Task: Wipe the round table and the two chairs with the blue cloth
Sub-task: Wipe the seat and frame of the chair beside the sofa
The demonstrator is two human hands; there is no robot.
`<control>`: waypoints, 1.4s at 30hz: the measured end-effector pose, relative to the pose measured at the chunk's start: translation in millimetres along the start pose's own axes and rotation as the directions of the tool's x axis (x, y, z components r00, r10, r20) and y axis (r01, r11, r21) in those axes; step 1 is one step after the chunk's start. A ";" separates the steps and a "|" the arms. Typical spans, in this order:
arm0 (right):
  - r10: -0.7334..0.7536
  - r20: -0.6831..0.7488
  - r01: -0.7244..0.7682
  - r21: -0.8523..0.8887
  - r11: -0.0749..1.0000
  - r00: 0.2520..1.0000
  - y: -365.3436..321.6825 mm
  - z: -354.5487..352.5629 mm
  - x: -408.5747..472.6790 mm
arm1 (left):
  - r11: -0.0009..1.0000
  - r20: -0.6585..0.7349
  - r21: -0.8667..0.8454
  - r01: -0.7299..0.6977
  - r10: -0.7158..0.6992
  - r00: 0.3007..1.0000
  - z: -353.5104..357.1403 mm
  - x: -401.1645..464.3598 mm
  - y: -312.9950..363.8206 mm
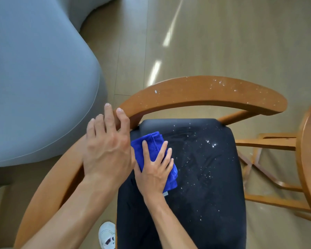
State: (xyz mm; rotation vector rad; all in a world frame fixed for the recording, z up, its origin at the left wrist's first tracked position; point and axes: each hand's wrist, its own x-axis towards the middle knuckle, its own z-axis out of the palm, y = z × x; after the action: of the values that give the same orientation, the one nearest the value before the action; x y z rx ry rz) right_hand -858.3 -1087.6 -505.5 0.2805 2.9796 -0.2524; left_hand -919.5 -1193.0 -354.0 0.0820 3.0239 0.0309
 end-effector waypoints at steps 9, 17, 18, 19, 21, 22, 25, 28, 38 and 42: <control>-0.228 -0.088 0.230 0.008 0.973 0.970 17.9 9.5 14.7 | 0.999 -0.014 -0.011 0.030 -0.031 0.999 4.6 3.3 2.4; -0.134 -0.065 0.138 0.075 0.988 0.989 12.4 6.5 12.5 | 0.999 -0.070 -0.005 0.047 -0.047 0.996 7.0 4.7 3.6; -0.165 -0.085 0.172 0.085 0.981 0.983 14.3 5.9 14.8 | 0.999 -0.091 -0.001 0.039 -0.039 0.995 8.3 5.2 3.1; -0.220 -0.115 0.230 0.084 0.969 0.969 17.8 5.5 18.6 | 0.999 -0.112 0.004 0.035 -0.034 0.993 10.1 6.0 2.6; -0.360 -0.147 0.375 0.095 0.922 0.921 27.0 4.8 30.0 | 0.999 -0.135 0.014 0.030 -0.028 0.990 16.2 6.3 0.8; -0.427 -0.153 0.444 0.096 0.891 0.891 32.5 3.9 38.2 | 1.000 -0.137 0.008 0.030 -0.028 0.990 19.7 6.4 -0.4; -0.527 -0.164 0.543 0.081 0.836 0.834 57.6 -8.3 72.6 | 0.999 -0.115 -0.018 0.041 -0.043 0.992 27.4 7.6 -4.4; -0.348 -0.186 0.368 0.085 0.926 0.919 117.7 -31.1 105.8 | 0.999 -0.078 -0.025 0.042 -0.044 0.996 28.4 7.9 -7.9; 0.436 -0.255 -0.385 0.227 0.895 0.863 197.3 -39.8 102.0 | 0.999 -0.054 0.018 0.043 -0.041 0.998 25.9 8.4 -0.3; 0.182 -0.281 -0.130 0.193 0.973 0.942 83.2 -19.8 84.5 | 0.999 -0.083 0.006 0.046 -0.045 0.996 28.6 9.0 -0.7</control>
State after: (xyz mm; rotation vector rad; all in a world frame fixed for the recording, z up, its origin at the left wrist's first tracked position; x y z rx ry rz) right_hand -926.6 -988.9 -511.8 0.6262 3.2090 -0.4905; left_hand -925.1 -1192.8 -383.4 0.0123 3.1079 0.0192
